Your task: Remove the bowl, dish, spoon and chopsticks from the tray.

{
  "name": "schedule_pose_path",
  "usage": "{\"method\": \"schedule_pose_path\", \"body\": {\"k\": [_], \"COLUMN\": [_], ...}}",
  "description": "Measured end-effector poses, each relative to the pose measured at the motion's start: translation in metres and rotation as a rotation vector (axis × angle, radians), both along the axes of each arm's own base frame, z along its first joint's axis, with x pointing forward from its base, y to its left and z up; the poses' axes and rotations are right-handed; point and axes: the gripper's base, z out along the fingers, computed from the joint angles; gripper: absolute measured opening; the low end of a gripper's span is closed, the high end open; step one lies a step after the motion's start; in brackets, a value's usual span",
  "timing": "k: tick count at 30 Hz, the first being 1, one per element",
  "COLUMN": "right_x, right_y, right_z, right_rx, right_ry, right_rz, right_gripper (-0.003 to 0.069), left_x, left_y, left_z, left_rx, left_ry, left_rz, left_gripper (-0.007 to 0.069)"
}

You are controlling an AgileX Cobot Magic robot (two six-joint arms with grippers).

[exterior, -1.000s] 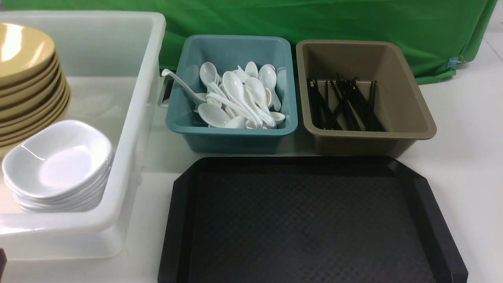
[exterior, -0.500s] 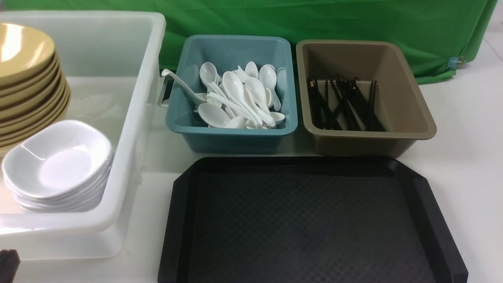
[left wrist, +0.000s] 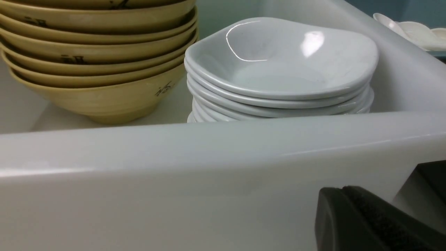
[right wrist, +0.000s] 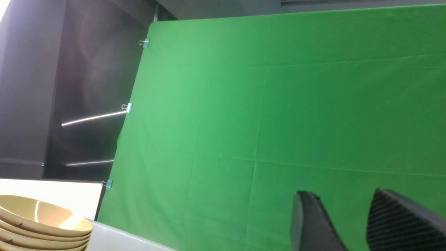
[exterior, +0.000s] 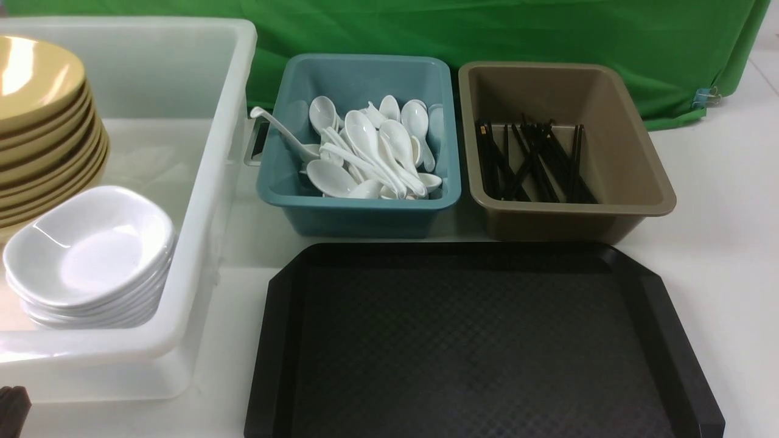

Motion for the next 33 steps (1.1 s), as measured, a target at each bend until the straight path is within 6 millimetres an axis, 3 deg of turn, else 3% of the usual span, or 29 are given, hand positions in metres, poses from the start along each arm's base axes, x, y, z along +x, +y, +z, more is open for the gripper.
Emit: {"method": "schedule_pose_path", "body": {"k": [5,11,14,15,18,33], "right_x": [0.002,0.016,0.028,0.028,0.031,0.031], "right_y": [0.001,-0.003,-0.01,-0.01,-0.019,-0.022], "right_z": [-0.004,-0.036,-0.079,-0.081,-0.132,-0.139], "right_rx": [-0.03,-0.154,-0.215,-0.218,-0.225,-0.218], "right_ry": [0.045,0.314,0.507,0.517,0.673,0.709], "right_rz": [-0.012,-0.197,-0.39,-0.4,-0.546,-0.589], "right_gripper": [0.0241,0.0241,0.0241,0.0241,0.0242,0.0242], "left_x": [0.0,0.0,0.0,0.0,0.0,0.0], "left_y": [0.0,0.0,0.0,0.0,0.0,0.0], "left_z": [0.0,0.0,0.0,0.0,0.0,0.0], "left_rx": [0.001,0.001,0.002,0.002,0.003,0.007], "left_ry": [0.0,-0.001,-0.001,-0.001,-0.003,0.002], "left_rz": [0.0,0.0,0.0,0.0,0.0,0.0], "left_gripper": [0.0003,0.0003,0.0003,0.0003,0.0003,0.0008]}}
